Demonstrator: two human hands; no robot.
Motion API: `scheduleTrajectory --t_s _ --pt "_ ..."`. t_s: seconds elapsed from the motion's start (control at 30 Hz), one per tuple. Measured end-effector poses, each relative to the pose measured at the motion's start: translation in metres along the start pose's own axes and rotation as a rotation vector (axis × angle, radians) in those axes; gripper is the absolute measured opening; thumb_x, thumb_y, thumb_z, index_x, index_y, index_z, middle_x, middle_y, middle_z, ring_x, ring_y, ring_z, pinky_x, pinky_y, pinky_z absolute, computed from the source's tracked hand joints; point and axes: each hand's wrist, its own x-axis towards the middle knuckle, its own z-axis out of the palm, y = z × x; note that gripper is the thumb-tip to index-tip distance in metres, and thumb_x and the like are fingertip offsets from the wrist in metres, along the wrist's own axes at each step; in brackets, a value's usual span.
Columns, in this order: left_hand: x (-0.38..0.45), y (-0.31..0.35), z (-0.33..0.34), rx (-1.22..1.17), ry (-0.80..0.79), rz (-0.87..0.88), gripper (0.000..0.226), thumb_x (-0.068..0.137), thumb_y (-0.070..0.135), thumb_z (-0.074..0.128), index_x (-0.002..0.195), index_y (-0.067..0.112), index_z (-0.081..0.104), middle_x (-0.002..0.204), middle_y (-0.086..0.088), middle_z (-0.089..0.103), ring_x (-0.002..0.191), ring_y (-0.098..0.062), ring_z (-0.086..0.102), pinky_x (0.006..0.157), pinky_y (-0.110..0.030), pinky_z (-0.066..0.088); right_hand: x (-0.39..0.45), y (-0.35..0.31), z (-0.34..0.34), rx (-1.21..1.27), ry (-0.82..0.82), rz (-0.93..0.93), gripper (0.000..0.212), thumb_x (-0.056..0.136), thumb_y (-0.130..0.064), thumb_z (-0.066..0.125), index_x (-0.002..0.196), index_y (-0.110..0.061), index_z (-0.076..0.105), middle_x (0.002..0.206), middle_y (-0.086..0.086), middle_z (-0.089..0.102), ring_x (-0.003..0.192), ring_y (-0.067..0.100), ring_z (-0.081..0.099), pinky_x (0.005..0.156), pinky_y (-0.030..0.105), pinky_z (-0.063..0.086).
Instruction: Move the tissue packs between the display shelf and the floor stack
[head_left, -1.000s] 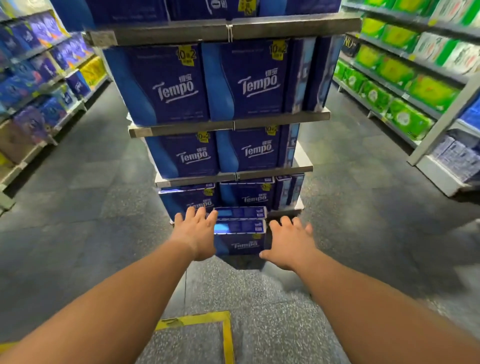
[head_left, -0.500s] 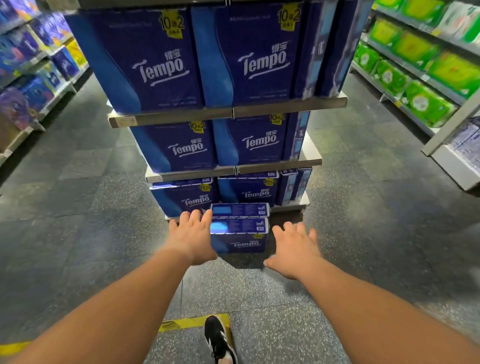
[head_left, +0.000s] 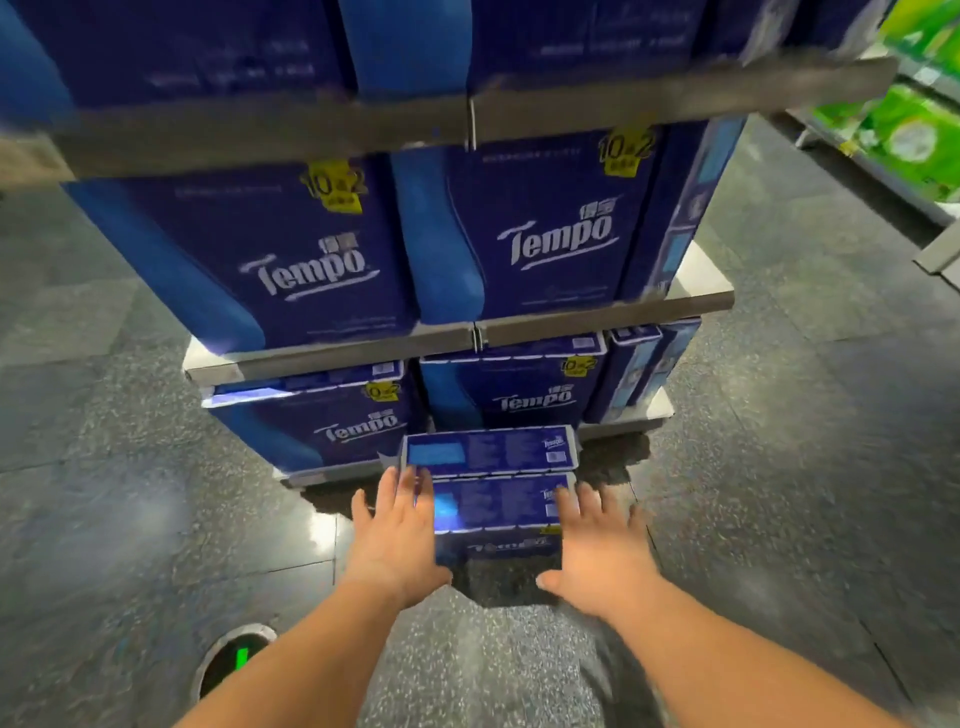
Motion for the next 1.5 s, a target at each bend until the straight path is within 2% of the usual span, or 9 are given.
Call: scheduleTrajectory --t_s 0.3,0.43,0.67,0.8,0.9,1.03,1.17,1.37,1.5 --pt "0.167 -0.006 0.204 -0.016 0.028 0.020 0.127 0.073 0.072 0.059 0.159 0.011 -0.013 0.167 -0.008 -0.017 0.152 -0.031 -0.020 0.118 -0.065 -0.006 0.185 0.027 0.194 0.084 0.077 -0.094 0.103 0.091 -0.058 0.054 0.158 -0.017 -0.013 0.163 0.005 -0.021 0.141 0.019 -0.033 0.118 0.054 -0.012" --pt "0.187 -0.013 0.251 -0.015 0.214 0.073 0.123 0.061 0.091 0.042 0.145 0.002 0.048 0.153 -0.016 0.045 0.145 -0.036 0.027 0.110 -0.061 0.006 0.219 0.023 0.229 0.005 0.231 -0.076 0.095 0.081 -0.054 0.066 0.155 -0.016 0.021 0.167 0.015 0.012 0.153 0.031 -0.014 0.116 0.056 -0.003" --pt "0.182 -0.017 0.245 0.016 0.141 0.104 0.113 0.038 0.065 0.076 0.130 0.002 0.062 0.146 -0.018 0.052 0.139 -0.038 0.040 0.097 -0.070 0.041 0.222 0.029 0.224 -0.003 0.134 -0.170 0.107 0.037 -0.068 0.083 0.122 -0.016 0.045 0.140 0.020 0.057 0.132 0.040 0.052 0.101 0.060 0.044" --pt "0.183 -0.016 0.250 0.003 0.202 0.139 0.099 0.049 0.060 0.081 0.131 0.010 0.056 0.137 -0.012 0.057 0.130 -0.033 0.046 0.105 -0.060 0.035 0.224 0.026 0.225 -0.036 0.213 -0.221 0.093 0.071 -0.057 0.070 0.136 -0.020 0.017 0.162 0.016 0.024 0.151 0.039 0.018 0.120 0.055 0.009" --pt "0.179 -0.018 0.243 -0.020 0.202 0.146 0.108 0.046 0.055 0.080 0.140 0.015 0.045 0.132 -0.009 0.056 0.120 -0.029 0.046 0.099 -0.049 0.030 0.222 0.028 0.222 -0.088 0.194 -0.266 0.090 0.065 -0.055 0.072 0.135 -0.023 0.027 0.151 0.013 0.034 0.143 0.040 0.030 0.120 0.056 0.015" --pt "0.166 -0.023 0.201 -0.012 0.211 0.169 0.118 0.056 0.074 0.063 0.155 0.024 0.020 0.148 -0.002 0.027 0.136 -0.026 0.028 0.116 -0.053 0.021 0.202 0.025 0.183 -0.026 0.248 -0.296 0.094 0.065 -0.070 0.065 0.142 -0.030 0.028 0.150 0.000 0.032 0.142 0.029 0.026 0.122 0.054 0.012" --pt "0.128 -0.033 0.118 0.045 0.236 0.200 0.107 0.044 0.071 0.060 0.134 0.013 0.059 0.118 -0.010 0.054 0.106 -0.035 0.062 0.096 -0.062 0.048 0.151 0.019 0.094 -0.053 0.224 -0.274 0.093 0.071 -0.063 0.065 0.148 -0.027 0.025 0.148 0.003 0.032 0.142 0.032 0.026 0.123 0.052 0.005" --pt "0.041 -0.036 -0.104 0.059 0.292 0.204 0.109 0.062 0.060 0.066 0.156 0.018 0.030 0.148 -0.011 0.036 0.137 -0.037 0.035 0.118 -0.054 0.023 0.045 0.002 -0.116 -0.093 0.260 -0.224 0.093 0.069 -0.056 0.068 0.148 -0.029 0.028 0.143 0.002 0.036 0.136 0.031 0.030 0.121 0.050 0.011" --pt "-0.019 -0.040 -0.252 0.103 0.384 0.225 0.111 0.041 0.058 0.072 0.141 0.013 0.053 0.128 -0.013 0.053 0.113 -0.040 0.055 0.102 -0.058 0.044 -0.032 -0.004 -0.266 -0.135 0.350 -0.207 0.099 0.062 -0.054 0.075 0.147 -0.027 0.032 0.143 0.003 0.038 0.133 0.031 0.033 0.118 0.050 0.018"
